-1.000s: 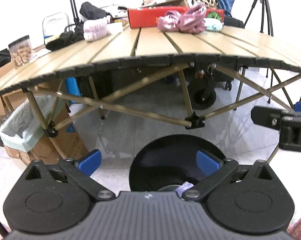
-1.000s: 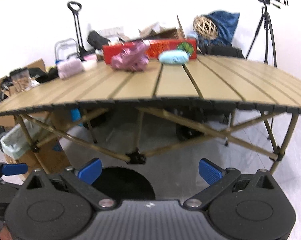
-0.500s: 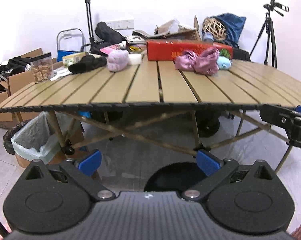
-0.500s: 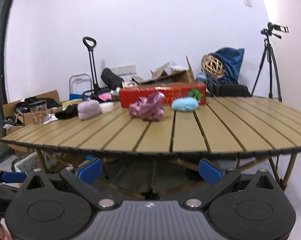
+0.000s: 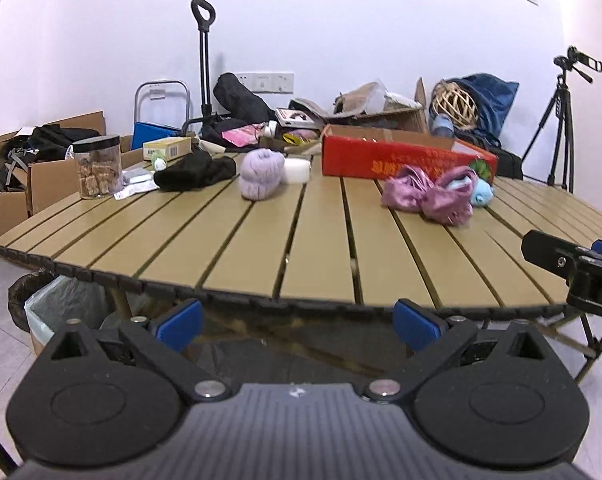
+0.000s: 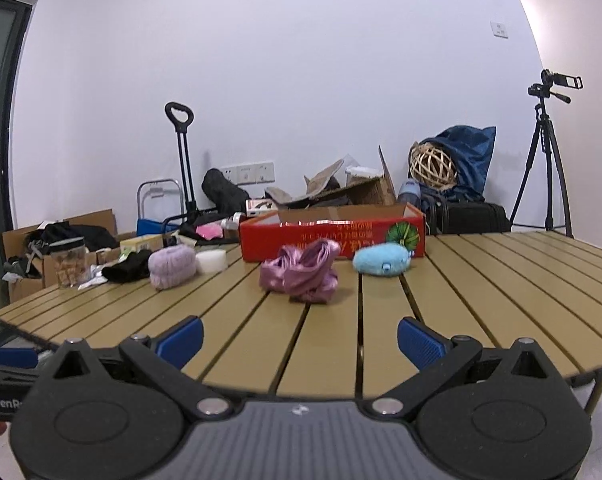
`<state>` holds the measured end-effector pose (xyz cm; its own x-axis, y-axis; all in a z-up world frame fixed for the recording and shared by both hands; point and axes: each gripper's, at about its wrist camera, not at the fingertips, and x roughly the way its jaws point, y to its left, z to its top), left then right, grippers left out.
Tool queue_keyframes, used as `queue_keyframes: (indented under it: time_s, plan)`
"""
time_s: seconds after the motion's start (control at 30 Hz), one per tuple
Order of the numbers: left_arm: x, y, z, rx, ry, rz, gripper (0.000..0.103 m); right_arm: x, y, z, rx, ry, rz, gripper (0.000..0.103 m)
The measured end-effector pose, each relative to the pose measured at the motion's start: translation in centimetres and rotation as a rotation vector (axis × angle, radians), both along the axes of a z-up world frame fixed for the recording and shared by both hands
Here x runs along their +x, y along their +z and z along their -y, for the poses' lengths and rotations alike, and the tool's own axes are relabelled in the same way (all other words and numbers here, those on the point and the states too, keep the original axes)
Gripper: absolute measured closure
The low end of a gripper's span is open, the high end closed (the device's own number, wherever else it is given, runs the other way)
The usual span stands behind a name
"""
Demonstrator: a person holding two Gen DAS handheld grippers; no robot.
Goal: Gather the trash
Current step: 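Raise both tools back up toward the table top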
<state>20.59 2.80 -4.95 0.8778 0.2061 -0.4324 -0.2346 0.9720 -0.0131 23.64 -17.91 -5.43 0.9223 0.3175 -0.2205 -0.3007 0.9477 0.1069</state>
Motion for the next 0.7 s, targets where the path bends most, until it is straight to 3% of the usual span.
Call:
queue_keyframes:
  time_s: [0.7]
  plan:
    - [7.1,3.9,-3.3,-0.002,0.121,0.103,0.000,8.5,2.5,-3.5,0.012,-0.002,0.016,0.000]
